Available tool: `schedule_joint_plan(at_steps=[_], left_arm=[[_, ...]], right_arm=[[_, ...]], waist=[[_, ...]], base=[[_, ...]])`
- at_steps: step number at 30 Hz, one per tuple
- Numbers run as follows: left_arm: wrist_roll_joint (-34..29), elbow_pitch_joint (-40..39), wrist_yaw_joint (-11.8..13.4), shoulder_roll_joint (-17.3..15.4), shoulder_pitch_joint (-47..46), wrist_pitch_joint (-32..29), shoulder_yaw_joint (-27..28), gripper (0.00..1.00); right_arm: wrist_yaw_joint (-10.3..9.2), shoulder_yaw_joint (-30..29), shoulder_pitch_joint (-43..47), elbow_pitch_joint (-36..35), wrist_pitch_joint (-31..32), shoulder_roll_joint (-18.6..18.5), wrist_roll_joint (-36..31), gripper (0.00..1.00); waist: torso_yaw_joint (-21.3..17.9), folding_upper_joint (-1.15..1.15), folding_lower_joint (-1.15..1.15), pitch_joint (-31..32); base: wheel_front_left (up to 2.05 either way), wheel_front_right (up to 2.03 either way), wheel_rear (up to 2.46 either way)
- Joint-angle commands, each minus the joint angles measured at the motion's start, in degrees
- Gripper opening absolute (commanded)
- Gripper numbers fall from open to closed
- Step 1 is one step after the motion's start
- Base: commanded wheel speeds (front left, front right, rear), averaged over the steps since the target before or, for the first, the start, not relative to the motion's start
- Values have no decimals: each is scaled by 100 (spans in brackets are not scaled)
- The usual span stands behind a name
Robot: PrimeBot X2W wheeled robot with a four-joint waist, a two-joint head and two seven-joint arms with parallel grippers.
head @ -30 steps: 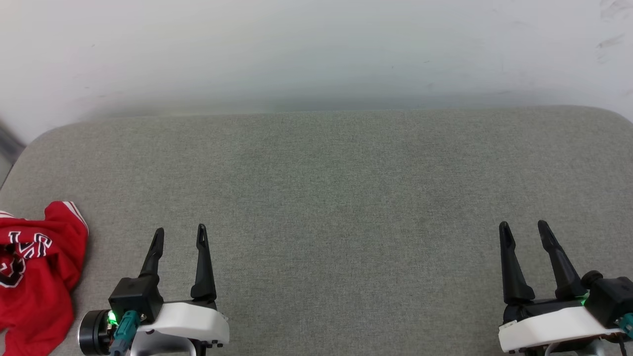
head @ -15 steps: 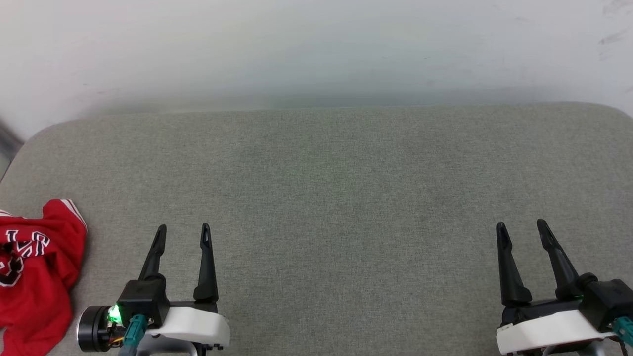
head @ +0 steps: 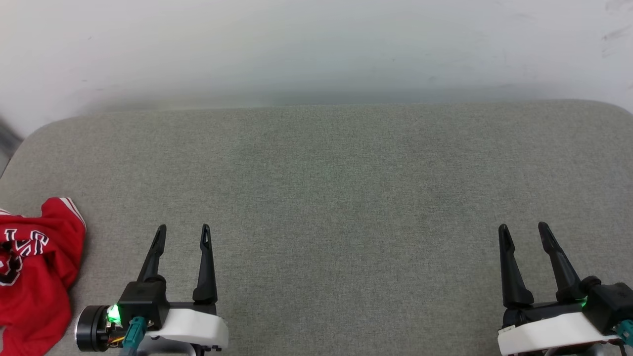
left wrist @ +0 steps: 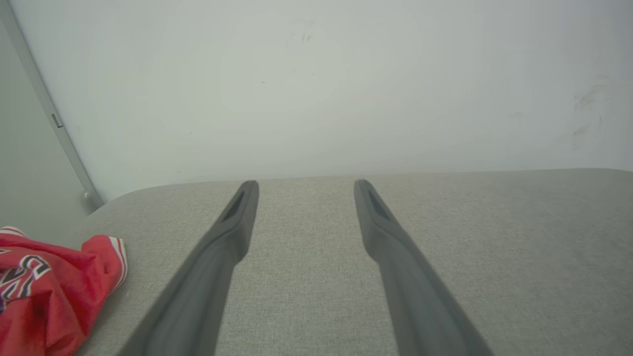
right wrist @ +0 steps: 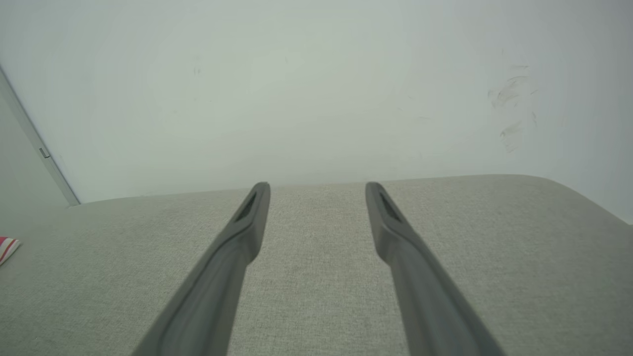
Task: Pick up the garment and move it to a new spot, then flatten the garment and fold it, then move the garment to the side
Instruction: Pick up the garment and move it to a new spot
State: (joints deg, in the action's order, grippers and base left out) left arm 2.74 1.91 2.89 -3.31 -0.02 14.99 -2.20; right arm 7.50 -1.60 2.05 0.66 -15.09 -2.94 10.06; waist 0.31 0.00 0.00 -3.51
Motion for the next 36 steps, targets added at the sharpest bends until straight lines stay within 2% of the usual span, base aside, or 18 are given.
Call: schedule_joint_plan(at_steps=[1,15,20,25,36], left_arm=[[6,9,-43,11,47,29,31,100],[21,62,-115,40,-21,24,109,100],[35,76,-113,41,-73,23,118,100],[75,78,-78,42,-117,23,127,100],[208,104,-5,42,-150,23,180,100]], right_arm=[[-1,-15,19,19,-12,11,56,100],[-1,-49,-11,84,-12,11,182,100],[-1,-50,18,54,-12,11,123,100],[-1,-11,2,41,-12,11,65,100],[-1,55,-1,19,-12,11,-54,100]], waist=[[-1,0,0,-5],[25,0,0,-22],[149,0,0,-36],[397,0,0,-55],[1212,0,0,-108]], base=[[0,0,0],[0,0,0],[0,0,0],[0,0,0],[0,0,0]])
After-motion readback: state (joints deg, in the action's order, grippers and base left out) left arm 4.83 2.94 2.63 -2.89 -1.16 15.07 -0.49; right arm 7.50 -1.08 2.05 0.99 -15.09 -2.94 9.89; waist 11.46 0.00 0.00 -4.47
